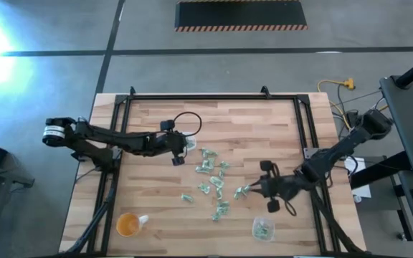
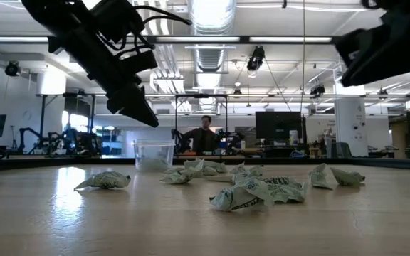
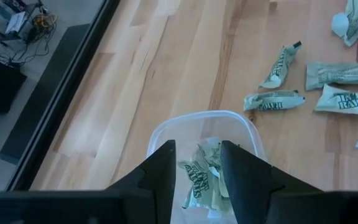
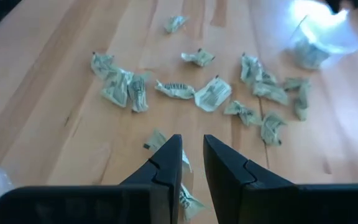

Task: Pick and place Stevia / Truvia into bins
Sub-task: Put the stevia packet into the bottom transparent container

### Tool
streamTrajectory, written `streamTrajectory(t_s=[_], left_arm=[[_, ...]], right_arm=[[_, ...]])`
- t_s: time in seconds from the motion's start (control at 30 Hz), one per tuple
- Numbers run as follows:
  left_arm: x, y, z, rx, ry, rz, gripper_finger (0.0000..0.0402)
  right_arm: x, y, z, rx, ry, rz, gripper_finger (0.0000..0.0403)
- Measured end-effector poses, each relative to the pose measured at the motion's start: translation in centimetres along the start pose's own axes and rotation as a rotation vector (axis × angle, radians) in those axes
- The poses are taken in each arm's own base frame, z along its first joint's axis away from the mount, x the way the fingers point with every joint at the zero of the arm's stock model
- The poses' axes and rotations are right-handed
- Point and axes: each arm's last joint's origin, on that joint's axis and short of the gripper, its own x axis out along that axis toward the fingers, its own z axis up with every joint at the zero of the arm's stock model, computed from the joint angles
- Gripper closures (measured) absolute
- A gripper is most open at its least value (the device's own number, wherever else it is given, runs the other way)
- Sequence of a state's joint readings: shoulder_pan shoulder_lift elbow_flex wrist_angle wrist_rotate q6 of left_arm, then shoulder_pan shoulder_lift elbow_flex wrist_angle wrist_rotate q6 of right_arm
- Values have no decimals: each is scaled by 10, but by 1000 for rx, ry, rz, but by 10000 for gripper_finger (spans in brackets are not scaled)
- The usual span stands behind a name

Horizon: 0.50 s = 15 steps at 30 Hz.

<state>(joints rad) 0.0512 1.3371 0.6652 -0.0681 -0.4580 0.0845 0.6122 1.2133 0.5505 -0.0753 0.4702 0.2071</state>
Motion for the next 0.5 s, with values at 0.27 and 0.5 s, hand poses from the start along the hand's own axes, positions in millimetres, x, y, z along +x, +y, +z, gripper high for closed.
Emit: streamTrajectory(t_s=[0.27, 0.5], left_arm=[[0, 0, 0, 0, 1, -1, 290], [0, 0, 0, 0, 2, -1, 290]], right_arm=[[12, -22, -7, 48, 69, 56, 310], [17, -28, -25, 72, 116, 33, 261]])
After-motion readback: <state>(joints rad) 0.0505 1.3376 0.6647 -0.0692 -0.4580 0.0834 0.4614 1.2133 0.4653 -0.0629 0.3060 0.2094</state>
